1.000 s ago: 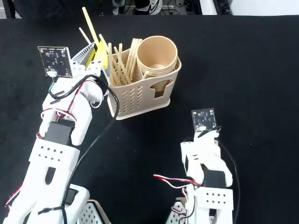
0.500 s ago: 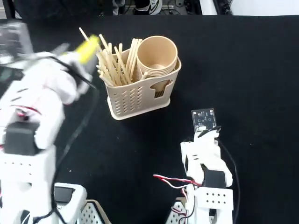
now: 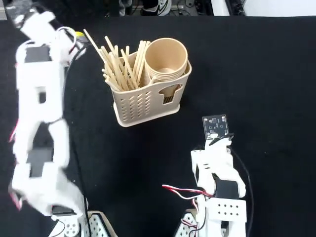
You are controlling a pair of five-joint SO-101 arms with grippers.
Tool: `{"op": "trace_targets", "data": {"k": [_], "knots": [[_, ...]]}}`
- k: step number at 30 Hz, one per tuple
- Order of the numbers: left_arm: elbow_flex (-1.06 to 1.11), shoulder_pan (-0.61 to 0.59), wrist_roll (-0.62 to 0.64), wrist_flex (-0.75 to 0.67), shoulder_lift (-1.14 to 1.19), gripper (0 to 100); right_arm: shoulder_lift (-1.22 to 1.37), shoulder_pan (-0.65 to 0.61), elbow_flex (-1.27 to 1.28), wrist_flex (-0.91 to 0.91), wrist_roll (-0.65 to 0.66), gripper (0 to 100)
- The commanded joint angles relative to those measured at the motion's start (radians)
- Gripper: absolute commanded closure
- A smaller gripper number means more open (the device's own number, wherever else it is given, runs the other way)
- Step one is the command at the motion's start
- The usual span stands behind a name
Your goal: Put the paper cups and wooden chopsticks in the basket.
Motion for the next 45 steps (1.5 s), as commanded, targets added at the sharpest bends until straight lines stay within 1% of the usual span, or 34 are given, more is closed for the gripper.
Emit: {"op": "trace_targets", "data": {"k": [1,5,8,10,14,17,21,23,26,32,33,34,37,39,42,45], "knots": [[-0.438,0.048,0.008,0.095,0.331,75,-0.01,-0.009,-0.002,0.003,0.005,98.6],[-0.78,0.064,0.011,0.207,0.597,75,-0.01,-0.009,-0.002,0.003,0.005,98.6],[-0.989,0.065,0.012,0.253,0.786,75,-0.01,-0.009,-0.002,0.003,0.005,98.6],[-1.104,0.065,0.02,0.264,0.899,75,-0.01,-0.009,-0.002,0.003,0.005,98.6],[-1.273,0.07,0.08,0.264,1.083,75,-0.01,-0.009,-0.002,0.003,0.005,98.6],[-1.256,0.11,0.103,0.23,1.131,75,-0.01,-0.009,-0.002,0.003,0.005,98.6],[-1.234,0.166,0.106,0.232,1.151,75,-0.01,-0.009,-0.002,0.003,0.005,98.6],[-1.234,0.151,0.117,0.232,1.157,75,-0.01,-0.009,-0.002,0.003,0.005,98.6],[-1.233,0.13,0.166,0.241,1.175,75,-0.01,-0.011,-0.002,0.003,0.005,98.6],[-1.234,0.131,0.163,0.247,1.223,76,-0.01,-0.009,-0.002,0.003,0.005,98.6],[-1.234,0.125,0.164,0.253,1.226,78,-0.01,-0.009,-0.002,0.003,0.005,98.6],[-1.242,0.111,0.169,0.276,1.226,82,-0.01,-0.009,-0.002,0.003,0.005,98.6],[-1.267,0.076,0.164,0.288,1.22,98,-0.01,-0.009,-0.002,0.003,0.005,98.6],[-1.27,0.079,0.164,0.301,1.22,95,-0.01,-0.011,-0.002,0.003,0.005,98.6],[-1.268,0.093,0.161,0.344,1.211,97,-0.01,-0.011,-0.002,0.003,0.005,98.6],[-1.27,0.105,0.084,0.41,1.178,97,-0.01,-0.011,-0.002,0.003,0.005,98.6]]}}
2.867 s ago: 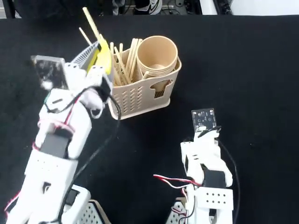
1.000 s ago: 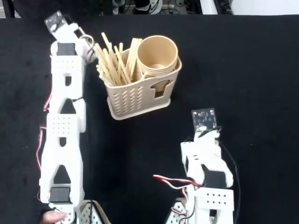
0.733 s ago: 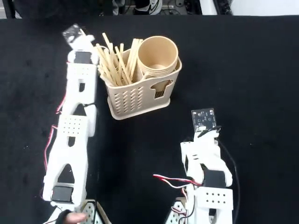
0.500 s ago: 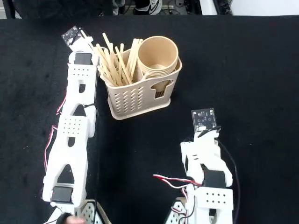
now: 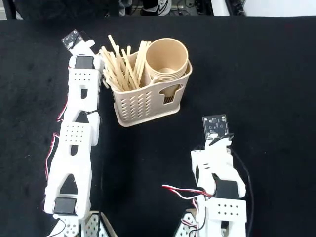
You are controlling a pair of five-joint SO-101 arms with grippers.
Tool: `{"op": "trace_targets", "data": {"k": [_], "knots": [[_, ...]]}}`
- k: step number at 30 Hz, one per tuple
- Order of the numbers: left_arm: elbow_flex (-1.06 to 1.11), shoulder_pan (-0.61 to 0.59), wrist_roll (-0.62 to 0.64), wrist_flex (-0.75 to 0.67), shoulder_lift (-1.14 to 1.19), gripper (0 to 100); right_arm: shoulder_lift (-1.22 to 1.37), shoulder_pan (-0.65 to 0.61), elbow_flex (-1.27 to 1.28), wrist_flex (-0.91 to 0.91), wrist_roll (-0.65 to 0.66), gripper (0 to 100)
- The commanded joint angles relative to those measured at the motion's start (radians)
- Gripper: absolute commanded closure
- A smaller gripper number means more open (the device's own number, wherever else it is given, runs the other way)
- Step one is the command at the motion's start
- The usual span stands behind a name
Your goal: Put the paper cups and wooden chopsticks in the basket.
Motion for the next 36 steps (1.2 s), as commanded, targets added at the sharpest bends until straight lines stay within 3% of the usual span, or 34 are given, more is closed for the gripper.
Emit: {"op": "trace_targets", "data": {"k": [1,5,11,15,23,29,32,36], "knots": [[-0.012,-0.007,-0.1,0.118,-0.072,97,-0.01,-0.011,-0.002,0.003,0.005,98.6],[-0.01,-0.027,-0.184,0.272,-0.17,97,-0.01,-0.011,-0.002,0.003,0.005,98.6],[0.189,-0.096,-0.446,0.276,-0.238,97,-0.01,-0.011,-0.002,0.003,0.005,98.6],[0.547,-0.104,-0.528,0.276,-0.402,97,-0.01,-0.011,-0.002,0.003,0.005,98.6],[1.276,-0.117,-0.666,0.261,-1.045,97,-0.01,-0.011,-0.002,0.003,0.005,98.6],[1.759,-0.176,-0.769,0.081,-1.315,97,-0.01,-0.011,-0.002,0.003,0.005,98.6],[1.922,-0.22,-0.795,0.023,-1.375,97,-0.01,-0.011,-0.002,0.003,0.005,98.6],[1.979,-0.262,-0.821,0.023,-1.412,93,-0.01,-0.011,-0.002,0.003,0.005,98.6]]}}
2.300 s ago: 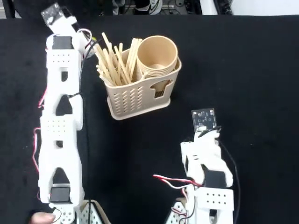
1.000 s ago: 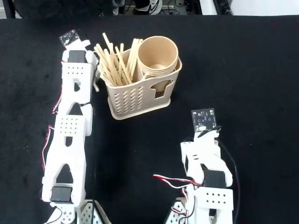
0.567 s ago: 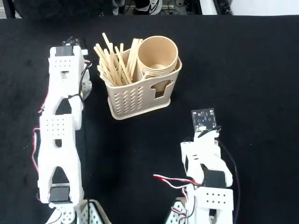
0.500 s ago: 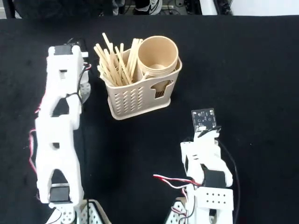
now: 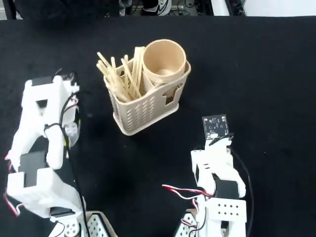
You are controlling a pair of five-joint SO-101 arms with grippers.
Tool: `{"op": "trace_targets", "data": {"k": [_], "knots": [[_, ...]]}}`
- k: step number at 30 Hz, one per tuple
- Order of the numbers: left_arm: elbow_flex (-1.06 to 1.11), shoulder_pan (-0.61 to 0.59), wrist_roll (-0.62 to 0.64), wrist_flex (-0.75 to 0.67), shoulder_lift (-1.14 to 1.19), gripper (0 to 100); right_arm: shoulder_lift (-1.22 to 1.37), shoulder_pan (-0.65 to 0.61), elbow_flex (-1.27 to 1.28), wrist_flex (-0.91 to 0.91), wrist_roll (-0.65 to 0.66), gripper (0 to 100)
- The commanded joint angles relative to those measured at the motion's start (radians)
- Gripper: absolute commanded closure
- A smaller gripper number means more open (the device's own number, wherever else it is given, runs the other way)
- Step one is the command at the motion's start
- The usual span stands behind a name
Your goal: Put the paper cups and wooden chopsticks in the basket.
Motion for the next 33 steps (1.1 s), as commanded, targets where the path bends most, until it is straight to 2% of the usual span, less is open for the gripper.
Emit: {"op": "trace_targets", "data": {"k": [1,6,9,14,19,27,29,33], "knots": [[0.05,-0.048,-0.029,-0.014,-0.092,89,-0.01,-0.011,-0.002,0.003,0.005,98.6],[-0.036,-0.045,-0.034,-0.015,-0.121,68,-0.01,-0.011,-0.002,0.003,0.005,98.6],[-0.122,-0.044,-0.029,-0.015,-0.133,64,-0.01,-0.011,-0.002,0.003,0.005,98.6],[-0.278,-0.053,-0.029,-0.074,-0.097,65,-0.01,-0.011,-0.002,0.003,0.005,98.6],[-0.377,-0.065,0.011,-0.16,0.051,65,-0.01,-0.011,-0.002,0.003,0.005,98.6],[-0.634,-0.05,0.021,-0.084,0.454,65,-0.01,-0.011,-0.002,0.003,0.005,98.6],[-0.717,-0.053,0.021,-0.04,0.542,69,-0.01,-0.011,-0.002,0.003,0.005,98.6],[-0.894,-0.05,0.014,0.101,0.641,89,-0.01,-0.011,-0.002,0.003,0.005,98.6]]}}
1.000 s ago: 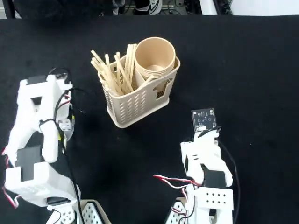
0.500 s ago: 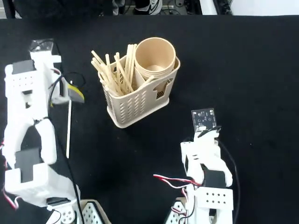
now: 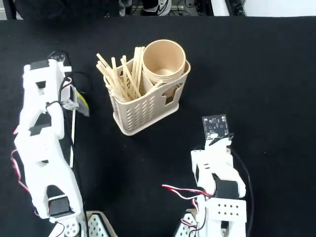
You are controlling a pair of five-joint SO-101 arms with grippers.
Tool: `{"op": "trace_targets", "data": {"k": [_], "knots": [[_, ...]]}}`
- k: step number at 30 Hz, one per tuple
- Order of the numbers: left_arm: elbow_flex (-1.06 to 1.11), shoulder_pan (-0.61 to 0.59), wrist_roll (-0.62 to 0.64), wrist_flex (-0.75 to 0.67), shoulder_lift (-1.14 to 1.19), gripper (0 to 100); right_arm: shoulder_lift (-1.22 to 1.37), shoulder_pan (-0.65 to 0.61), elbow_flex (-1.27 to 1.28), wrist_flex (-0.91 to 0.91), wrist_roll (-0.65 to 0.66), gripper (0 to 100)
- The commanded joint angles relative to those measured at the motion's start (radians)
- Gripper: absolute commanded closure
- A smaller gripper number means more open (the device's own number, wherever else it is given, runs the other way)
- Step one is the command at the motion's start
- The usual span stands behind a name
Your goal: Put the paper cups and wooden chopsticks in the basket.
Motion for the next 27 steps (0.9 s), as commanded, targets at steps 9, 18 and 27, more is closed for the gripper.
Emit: {"op": "trace_targets", "data": {"k": [9,18,27], "knots": [[-0.344,0.018,0.008,0.25,0.061,97,-0.01,-0.011,-0.002,0.003,0.005,98.6],[-0.058,0.022,0.144,0.247,-0.48,97,-0.01,-0.011,-0.002,0.003,0.005,98.6],[0.437,0.061,0.163,-0.049,-1.25,97,-0.01,-0.011,-0.002,0.003,0.005,98.6]]}}
